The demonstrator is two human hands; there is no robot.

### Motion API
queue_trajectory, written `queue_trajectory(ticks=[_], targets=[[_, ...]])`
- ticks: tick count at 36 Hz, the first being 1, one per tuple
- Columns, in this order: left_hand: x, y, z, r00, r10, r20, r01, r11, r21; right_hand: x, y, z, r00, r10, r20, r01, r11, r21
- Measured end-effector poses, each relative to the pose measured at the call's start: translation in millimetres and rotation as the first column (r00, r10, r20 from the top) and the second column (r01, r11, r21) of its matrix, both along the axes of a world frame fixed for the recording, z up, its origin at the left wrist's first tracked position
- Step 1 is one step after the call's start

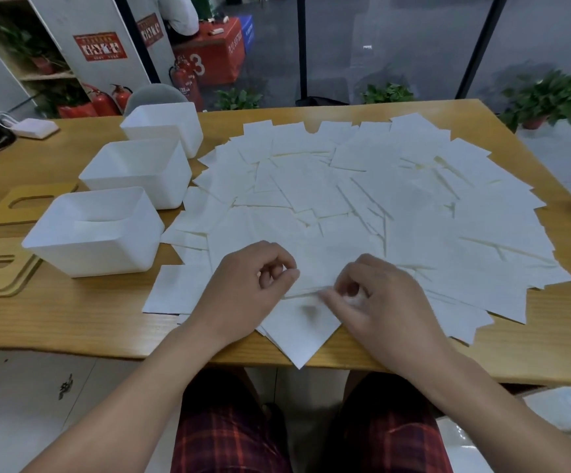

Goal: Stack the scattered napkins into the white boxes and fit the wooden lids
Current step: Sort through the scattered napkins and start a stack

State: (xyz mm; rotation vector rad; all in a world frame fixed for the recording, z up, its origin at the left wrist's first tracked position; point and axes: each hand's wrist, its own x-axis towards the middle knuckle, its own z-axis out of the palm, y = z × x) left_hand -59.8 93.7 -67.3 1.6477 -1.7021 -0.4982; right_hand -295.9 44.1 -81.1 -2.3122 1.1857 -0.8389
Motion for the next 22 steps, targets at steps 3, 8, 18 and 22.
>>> queue_trajectory(ticks=[3,8,18,22], targets=[[-1.3,7.4,-4.7,0.999,-0.033,0.009,0.033,0.999,-0.012,5.4,12.7,-8.7,0.991,0.019,-0.136,-0.021,1.000,-0.014],[-3.2,11.4,-11.8,0.988,-0.073,0.137,0.072,0.997,0.016,10.8,22.0,-16.4,0.977,-0.002,-0.212,-0.010,0.998,-0.058],[-8.2,10.1,-12.3,0.974,-0.043,0.222,0.046,0.999,-0.011,14.5,30.0,-5.0,0.982,0.091,-0.164,-0.076,0.992,0.097],[-7.6,9.0,-9.0,0.967,-0.025,0.254,0.028,1.000,-0.011,5.6,34.9,4.6,0.967,0.227,-0.114,-0.202,0.960,0.193]])
